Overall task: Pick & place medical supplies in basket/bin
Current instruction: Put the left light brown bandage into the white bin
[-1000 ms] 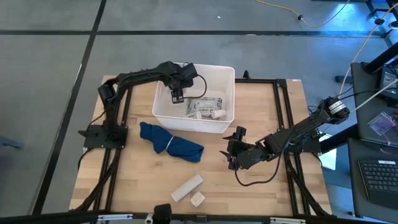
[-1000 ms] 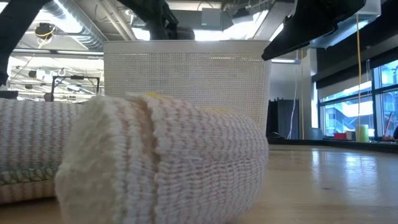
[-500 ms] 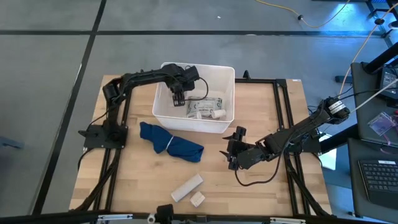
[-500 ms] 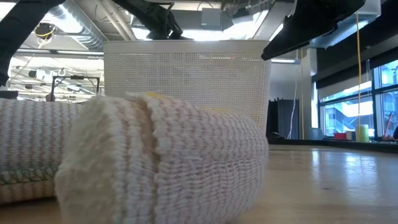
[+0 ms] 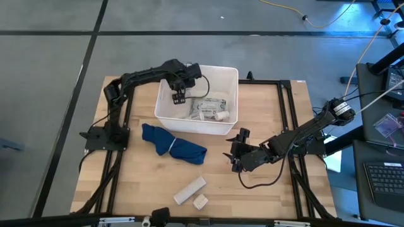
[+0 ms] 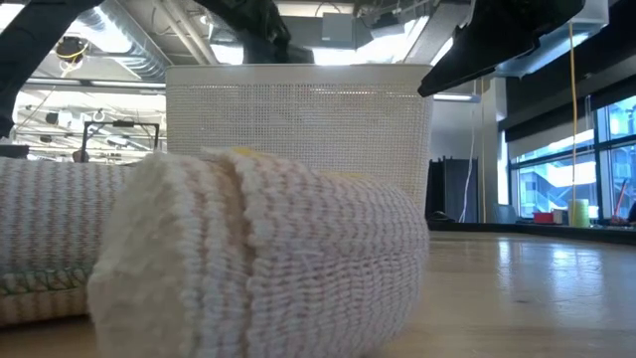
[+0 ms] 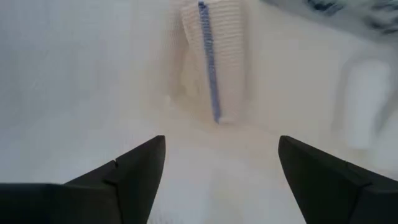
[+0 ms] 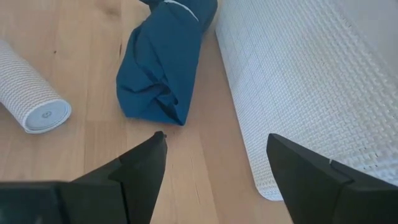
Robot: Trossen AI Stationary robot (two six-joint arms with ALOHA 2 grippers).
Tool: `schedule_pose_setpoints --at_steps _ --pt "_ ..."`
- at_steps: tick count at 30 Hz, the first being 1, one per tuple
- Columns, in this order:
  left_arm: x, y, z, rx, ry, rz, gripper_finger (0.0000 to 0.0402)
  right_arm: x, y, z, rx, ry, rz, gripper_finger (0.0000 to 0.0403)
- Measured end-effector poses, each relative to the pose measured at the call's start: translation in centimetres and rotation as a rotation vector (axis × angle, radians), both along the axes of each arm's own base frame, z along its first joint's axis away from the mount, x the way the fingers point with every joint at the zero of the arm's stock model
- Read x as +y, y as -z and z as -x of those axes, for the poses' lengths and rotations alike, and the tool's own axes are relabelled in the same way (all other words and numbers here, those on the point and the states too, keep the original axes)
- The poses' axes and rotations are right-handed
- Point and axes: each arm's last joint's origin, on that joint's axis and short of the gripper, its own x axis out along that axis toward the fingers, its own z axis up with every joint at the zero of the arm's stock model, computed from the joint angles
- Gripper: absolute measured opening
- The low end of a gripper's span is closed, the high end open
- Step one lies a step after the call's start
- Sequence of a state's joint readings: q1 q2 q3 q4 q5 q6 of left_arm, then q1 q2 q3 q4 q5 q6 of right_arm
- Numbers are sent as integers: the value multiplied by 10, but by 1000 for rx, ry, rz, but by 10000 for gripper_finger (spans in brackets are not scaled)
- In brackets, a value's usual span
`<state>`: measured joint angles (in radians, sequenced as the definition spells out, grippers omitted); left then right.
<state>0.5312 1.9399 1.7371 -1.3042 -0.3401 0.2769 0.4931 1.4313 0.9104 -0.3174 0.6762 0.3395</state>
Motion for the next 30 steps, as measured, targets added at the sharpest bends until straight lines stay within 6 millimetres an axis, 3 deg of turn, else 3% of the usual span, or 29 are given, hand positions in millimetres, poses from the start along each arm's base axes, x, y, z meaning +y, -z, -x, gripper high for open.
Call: schedule_pose_setpoints --at_steps 7,11,15,19,25,30 --pt "-20 -77 9 -274 -85 26 306 0 0 0 5 0 2 277" --pt "-49 -123 21 -492 -105 10 306 0 1 1 7 4 0 277" --pt "-92 -150 30 -623 -20 80 306 0 1 1 9 5 0 277" --pt "-146 -162 29 -671 74 112 306 -1 1 1 8 14 -9 277" --pt "-235 -154 20 -633 240 187 306 -1 1 1 7 16 -12 277" --pt "-296 -143 23 -634 184 238 306 1 2 1 30 -23 -75 277"
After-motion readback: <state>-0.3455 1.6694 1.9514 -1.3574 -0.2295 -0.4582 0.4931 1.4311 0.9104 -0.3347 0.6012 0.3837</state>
